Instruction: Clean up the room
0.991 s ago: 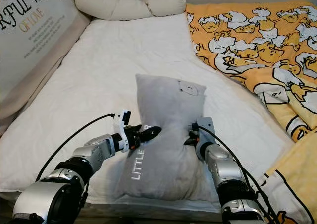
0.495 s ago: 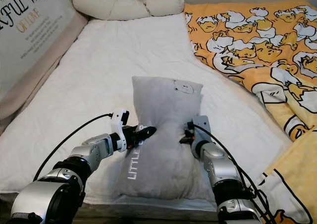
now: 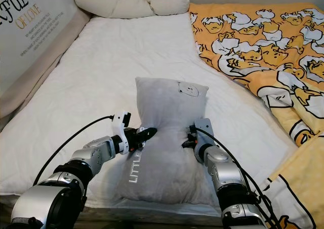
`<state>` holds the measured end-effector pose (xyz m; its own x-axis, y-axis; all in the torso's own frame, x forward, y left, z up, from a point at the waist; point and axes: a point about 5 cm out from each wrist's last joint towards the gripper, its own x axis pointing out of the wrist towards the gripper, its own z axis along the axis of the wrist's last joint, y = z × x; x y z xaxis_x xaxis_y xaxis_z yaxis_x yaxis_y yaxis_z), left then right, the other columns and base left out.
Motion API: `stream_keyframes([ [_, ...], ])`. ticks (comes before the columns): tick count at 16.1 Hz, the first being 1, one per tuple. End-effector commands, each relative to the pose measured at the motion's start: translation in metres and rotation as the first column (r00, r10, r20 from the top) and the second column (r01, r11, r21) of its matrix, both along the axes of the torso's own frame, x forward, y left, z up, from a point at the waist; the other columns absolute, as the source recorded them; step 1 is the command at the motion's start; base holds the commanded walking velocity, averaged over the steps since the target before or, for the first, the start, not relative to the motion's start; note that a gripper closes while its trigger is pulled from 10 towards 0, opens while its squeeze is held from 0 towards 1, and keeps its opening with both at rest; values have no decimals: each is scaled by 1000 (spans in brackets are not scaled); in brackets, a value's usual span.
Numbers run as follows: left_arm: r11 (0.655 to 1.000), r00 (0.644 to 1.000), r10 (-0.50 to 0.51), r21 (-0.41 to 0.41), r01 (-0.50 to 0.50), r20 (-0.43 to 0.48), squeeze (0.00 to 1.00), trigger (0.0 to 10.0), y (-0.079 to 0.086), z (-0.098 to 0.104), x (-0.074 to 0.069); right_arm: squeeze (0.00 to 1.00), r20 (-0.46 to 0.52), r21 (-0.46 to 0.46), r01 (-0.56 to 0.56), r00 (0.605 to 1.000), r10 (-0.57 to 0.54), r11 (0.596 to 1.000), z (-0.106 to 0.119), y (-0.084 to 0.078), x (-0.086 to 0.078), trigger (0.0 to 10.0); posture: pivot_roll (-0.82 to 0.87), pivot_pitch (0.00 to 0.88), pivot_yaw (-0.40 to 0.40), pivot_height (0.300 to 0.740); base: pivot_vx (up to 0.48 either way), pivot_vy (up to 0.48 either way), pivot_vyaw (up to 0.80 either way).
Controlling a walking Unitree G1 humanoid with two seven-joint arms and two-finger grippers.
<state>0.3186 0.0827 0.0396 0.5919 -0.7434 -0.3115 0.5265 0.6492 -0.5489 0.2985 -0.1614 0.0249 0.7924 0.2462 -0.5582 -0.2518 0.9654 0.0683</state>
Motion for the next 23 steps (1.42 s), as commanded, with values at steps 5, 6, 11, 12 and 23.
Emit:
stream_keyframes([
  [5, 999, 1000, -21, 31, 21, 9, 0, 0, -6, 0, -1, 0, 7, 45, -59, 998, 59, 997, 2, 26, 2, 0, -111, 0, 87, 740, 0, 0, 0],
  [6, 997, 996, -54, 56, 50, 74, 0, 0, -9, 7, 3, 0, 48, 65, -34, 998, 31, 997, 10, 26, 6, 0, -110, 0, 87, 740, 0, 0, 0],
  [11, 998, 977, -62, -7, 64, 206, 0, 0, -13, 34, 12, 0, 152, 139, 6, 988, -27, 990, 34, 30, 10, 0, -101, 0, 82, 740, 0, 0, 0],
  [12, 998, 974, -39, -29, 47, 222, 0, 0, -12, 40, 15, 0, 171, 151, 5, 985, -31, 989, 38, 33, 11, 0, -100, 0, 82, 740, 0, 0, 0],
  [23, 995, 881, 47, 55, -82, 470, 0, 0, 8, 85, 12, 0, 433, 264, 25, 890, -142, 964, 91, 38, 13, 0, -75, 0, 84, 740, 0, 0, 0],
])
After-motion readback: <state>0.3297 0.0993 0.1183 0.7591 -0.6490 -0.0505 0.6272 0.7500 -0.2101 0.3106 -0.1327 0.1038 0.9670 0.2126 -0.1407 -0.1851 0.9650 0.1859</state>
